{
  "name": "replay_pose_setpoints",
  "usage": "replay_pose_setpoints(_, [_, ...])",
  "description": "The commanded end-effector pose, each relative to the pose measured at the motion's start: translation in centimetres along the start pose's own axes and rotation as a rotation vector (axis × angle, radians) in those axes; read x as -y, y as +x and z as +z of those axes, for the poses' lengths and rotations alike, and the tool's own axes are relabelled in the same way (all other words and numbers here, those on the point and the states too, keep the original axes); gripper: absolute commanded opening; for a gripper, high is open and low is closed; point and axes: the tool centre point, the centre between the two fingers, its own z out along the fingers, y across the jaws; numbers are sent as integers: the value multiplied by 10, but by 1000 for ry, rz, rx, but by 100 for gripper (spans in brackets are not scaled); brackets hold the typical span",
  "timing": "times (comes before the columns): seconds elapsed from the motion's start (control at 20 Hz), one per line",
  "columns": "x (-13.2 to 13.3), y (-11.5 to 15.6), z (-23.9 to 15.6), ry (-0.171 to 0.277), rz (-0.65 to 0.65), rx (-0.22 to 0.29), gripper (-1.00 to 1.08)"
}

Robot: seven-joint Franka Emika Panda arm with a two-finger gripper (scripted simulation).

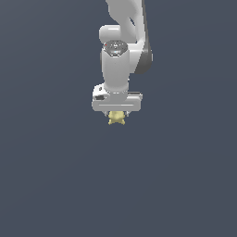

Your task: Pick up the object and move it to a goal position.

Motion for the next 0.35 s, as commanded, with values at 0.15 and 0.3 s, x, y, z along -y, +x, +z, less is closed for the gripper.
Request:
replay_pose_setpoints(0.15, [2, -6, -18, 0, 0, 1, -100])
replay_pose_setpoints(0.3, [2, -6, -20, 0, 0, 1, -100])
